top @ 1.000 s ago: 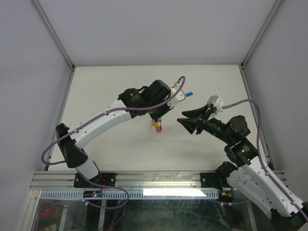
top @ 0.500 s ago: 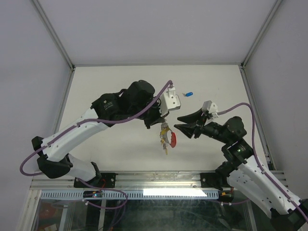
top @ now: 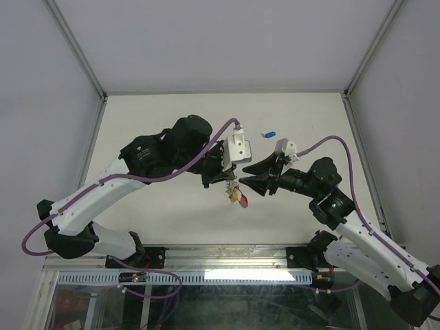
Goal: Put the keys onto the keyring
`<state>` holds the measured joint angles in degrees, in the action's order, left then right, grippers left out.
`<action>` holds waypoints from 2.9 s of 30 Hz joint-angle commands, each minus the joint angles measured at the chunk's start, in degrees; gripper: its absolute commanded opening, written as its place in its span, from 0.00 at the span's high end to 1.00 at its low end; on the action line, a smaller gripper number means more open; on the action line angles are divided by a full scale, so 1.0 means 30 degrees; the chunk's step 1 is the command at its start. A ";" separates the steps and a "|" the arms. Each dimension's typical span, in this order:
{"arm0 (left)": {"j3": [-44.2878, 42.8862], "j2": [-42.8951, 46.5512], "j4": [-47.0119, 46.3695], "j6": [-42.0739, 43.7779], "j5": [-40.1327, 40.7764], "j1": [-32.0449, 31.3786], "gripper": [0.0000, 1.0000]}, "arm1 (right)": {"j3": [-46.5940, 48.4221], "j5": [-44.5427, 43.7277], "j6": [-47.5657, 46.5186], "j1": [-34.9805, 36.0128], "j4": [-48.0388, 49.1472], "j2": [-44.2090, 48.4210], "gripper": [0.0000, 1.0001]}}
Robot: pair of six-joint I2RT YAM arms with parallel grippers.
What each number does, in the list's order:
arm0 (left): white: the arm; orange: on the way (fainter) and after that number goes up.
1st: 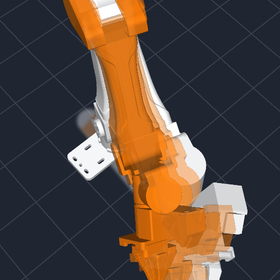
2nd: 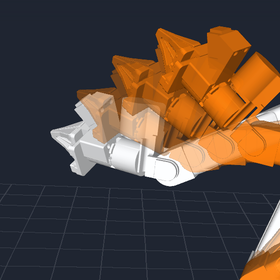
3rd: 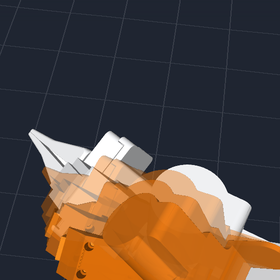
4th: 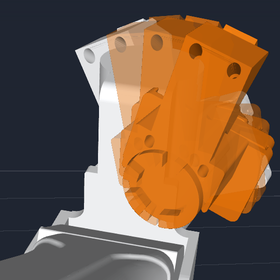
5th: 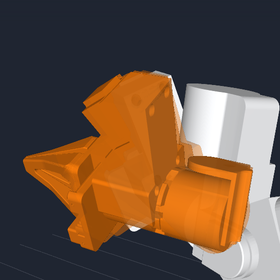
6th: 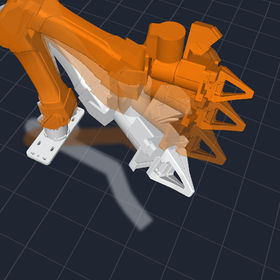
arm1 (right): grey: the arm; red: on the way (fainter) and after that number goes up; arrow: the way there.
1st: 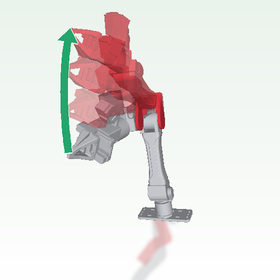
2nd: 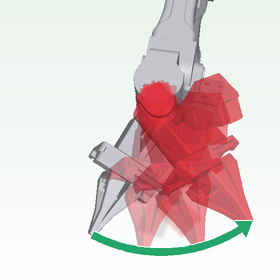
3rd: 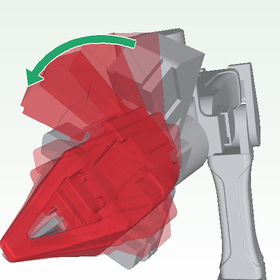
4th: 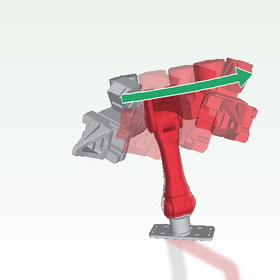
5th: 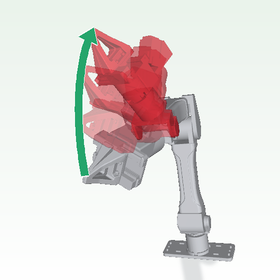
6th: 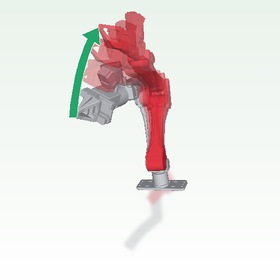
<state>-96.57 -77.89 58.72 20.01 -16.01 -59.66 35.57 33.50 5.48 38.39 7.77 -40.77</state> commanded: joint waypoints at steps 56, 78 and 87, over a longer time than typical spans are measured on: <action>-0.0371 -0.0056 -0.0636 0.0272 -0.1851 -0.0474 0.97 | 0.2725 0.5304 -0.2687 0.2433 0.0566 -0.0628 0.87; 0.0526 0.1675 -0.2700 -0.0474 -0.2332 -0.0475 0.90 | 0.3256 0.3294 -0.2529 0.2444 0.0223 0.0140 1.00; 0.0660 0.1774 -0.3225 -0.0604 -0.3112 -0.0475 0.76 | 0.2623 0.3220 -0.2061 0.2470 0.2330 0.0202 1.00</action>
<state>-94.72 -74.61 53.76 18.85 -22.79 -60.80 41.89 43.72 -1.04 45.39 7.03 -41.19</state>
